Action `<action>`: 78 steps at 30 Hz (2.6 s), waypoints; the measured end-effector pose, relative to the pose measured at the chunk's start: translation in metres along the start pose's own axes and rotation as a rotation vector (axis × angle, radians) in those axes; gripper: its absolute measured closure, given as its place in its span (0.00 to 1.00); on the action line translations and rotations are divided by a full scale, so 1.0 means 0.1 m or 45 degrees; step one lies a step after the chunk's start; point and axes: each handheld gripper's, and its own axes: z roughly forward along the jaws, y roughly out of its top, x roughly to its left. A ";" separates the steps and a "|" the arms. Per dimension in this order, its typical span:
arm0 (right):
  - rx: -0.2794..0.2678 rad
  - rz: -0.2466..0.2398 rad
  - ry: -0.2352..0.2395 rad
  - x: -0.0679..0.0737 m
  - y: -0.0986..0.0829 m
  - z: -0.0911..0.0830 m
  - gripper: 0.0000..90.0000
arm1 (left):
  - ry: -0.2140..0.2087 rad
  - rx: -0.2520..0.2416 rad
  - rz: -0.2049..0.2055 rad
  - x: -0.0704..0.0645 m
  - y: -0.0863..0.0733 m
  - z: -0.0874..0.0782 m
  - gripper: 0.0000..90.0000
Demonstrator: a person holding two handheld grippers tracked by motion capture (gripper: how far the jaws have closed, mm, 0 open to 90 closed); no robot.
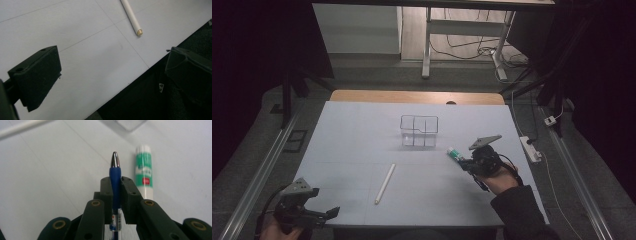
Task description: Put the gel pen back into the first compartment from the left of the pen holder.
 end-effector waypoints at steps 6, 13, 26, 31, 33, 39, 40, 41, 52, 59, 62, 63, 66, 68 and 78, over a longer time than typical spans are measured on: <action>-0.072 0.000 0.010 0.03 0.15 -0.02 0.89 | -0.001 -0.001 0.001 0.00 0.00 0.00 0.01; -0.136 0.013 0.030 0.02 0.28 -0.01 0.89 | -0.002 -0.004 0.000 0.00 0.00 0.00 0.01; -0.258 -0.006 0.055 0.03 0.64 0.09 0.89 | -0.009 -0.007 0.001 0.00 0.00 -0.01 0.01; -0.290 -0.024 0.065 0.07 0.79 0.14 0.89 | -0.012 -0.008 0.003 0.00 -0.01 -0.01 0.01; -0.311 -0.031 0.067 0.08 0.85 0.17 0.89 | -0.012 -0.008 0.003 0.00 -0.01 -0.01 0.01; -0.361 -0.039 0.055 0.08 0.98 0.24 0.89 | -0.013 -0.007 0.004 0.00 -0.01 -0.01 0.01; -0.373 -0.039 0.054 0.07 1.00 0.24 0.89 | -0.013 -0.005 0.005 0.00 0.00 0.00 0.01; -0.386 -0.038 0.049 0.06 1.02 0.25 0.89 | -0.013 -0.004 0.005 0.00 0.00 0.00 0.01; -0.455 -0.044 0.058 0.06 1.27 0.39 0.89 | -0.018 -0.004 0.007 0.00 -0.01 0.00 0.01; -0.488 -0.041 0.069 0.07 1.42 0.51 0.89 | -0.021 -0.004 0.010 0.00 -0.01 0.00 0.01; -0.507 -0.031 0.073 0.06 1.48 0.56 0.89 | -0.023 -0.004 0.009 0.01 -0.01 0.00 0.01; -0.515 -0.028 0.075 0.06 1.50 0.57 0.89 | -0.023 -0.004 0.010 0.01 -0.01 0.00 0.01; -0.533 -0.025 0.073 0.05 1.58 0.62 0.89 | -0.023 -0.004 0.010 0.01 -0.01 0.00 0.01; -0.540 -0.024 0.074 0.04 1.60 0.63 0.89 | -0.027 -0.005 0.007 0.01 -0.01 0.00 0.01; -0.588 -0.010 0.064 0.02 1.81 0.77 0.89 | -0.031 -0.008 0.007 0.01 -0.01 -0.01 0.01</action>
